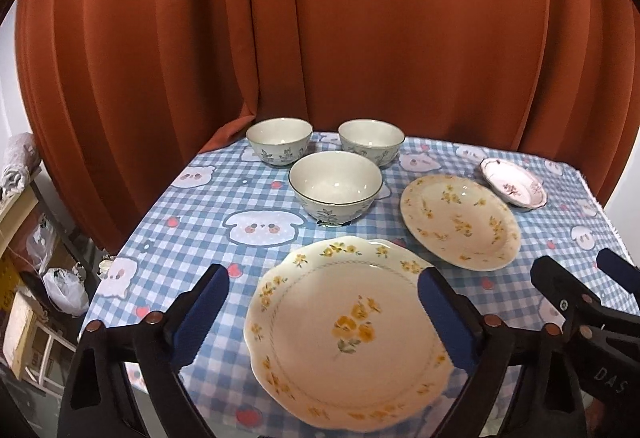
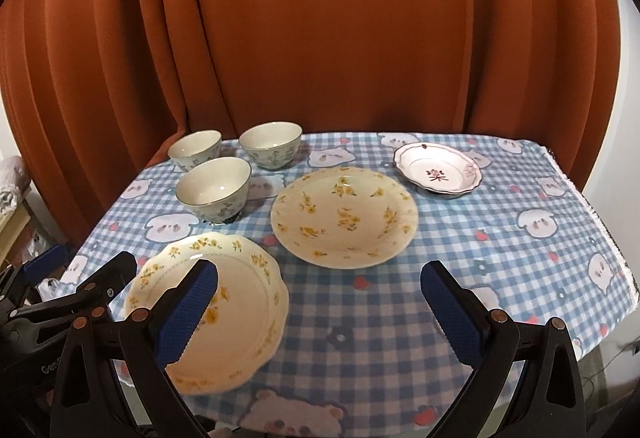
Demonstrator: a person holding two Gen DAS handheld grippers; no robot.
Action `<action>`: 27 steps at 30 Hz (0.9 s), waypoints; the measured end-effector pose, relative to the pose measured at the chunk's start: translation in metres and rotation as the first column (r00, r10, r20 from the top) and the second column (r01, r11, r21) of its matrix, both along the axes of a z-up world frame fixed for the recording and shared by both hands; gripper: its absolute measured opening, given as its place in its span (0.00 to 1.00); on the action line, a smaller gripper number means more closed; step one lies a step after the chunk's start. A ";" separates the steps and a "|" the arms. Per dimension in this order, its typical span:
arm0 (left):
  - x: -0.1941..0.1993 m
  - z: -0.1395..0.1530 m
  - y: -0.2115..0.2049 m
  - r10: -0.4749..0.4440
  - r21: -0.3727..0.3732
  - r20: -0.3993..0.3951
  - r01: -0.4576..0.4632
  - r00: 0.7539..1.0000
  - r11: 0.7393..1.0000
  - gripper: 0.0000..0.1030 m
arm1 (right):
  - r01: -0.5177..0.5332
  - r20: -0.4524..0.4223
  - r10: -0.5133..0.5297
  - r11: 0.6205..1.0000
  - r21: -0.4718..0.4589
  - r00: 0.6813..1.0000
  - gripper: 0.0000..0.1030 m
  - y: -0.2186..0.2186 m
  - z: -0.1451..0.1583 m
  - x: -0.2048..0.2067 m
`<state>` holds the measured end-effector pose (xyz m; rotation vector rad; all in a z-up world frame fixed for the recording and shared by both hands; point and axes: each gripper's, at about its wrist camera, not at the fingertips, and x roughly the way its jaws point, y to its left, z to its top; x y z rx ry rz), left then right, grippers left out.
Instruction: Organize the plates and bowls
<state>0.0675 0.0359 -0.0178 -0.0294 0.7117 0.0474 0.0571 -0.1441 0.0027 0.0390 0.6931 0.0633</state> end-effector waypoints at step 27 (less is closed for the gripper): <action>0.082 -0.106 0.041 -0.096 -0.066 -0.391 0.076 0.915 0.995 0.73 | 0.062 -0.418 -0.075 0.997 -0.043 0.905 0.76 0.063 -0.110 0.095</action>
